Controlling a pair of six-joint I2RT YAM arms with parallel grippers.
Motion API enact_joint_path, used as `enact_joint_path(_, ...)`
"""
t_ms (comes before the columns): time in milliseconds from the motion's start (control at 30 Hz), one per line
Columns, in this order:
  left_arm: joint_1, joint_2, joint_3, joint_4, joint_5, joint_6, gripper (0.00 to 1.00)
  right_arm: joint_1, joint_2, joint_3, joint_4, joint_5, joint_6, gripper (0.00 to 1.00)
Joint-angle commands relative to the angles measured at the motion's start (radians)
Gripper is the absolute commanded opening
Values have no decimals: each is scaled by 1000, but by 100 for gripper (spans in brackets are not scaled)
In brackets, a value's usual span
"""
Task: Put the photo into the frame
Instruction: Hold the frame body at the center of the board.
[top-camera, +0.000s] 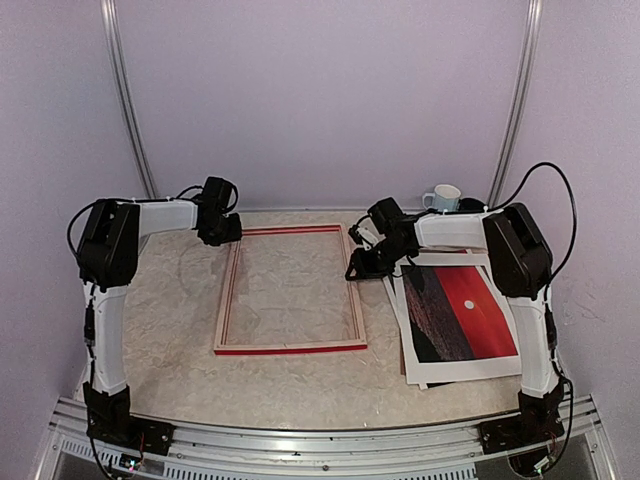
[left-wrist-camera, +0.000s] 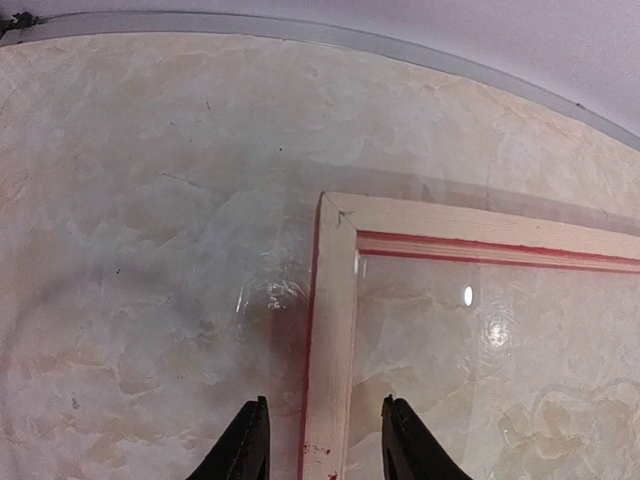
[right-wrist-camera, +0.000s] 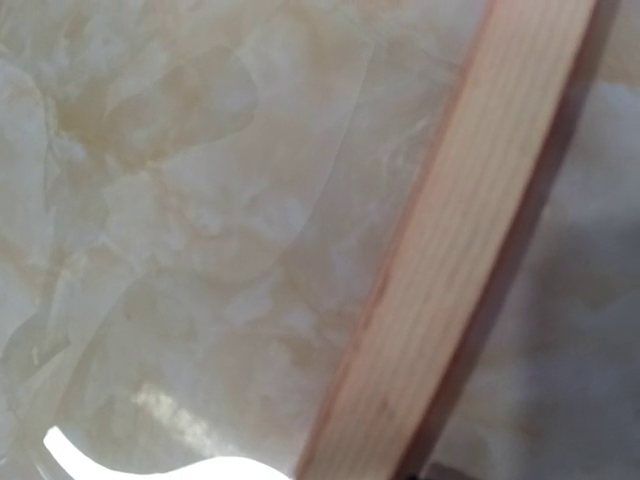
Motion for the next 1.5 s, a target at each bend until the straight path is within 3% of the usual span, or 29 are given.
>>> enact_joint_path(0,10,53,52,-52,-77,-25,38,0,3,-21,29,18,34,35)
enact_joint_path(1000,20,224,196,10,-67,-7,34,16,13,-55,26,18,43,27)
enact_joint_path(1467,24,307,275,-42,-124,-11,22,23,21,-48,15,23,47,23)
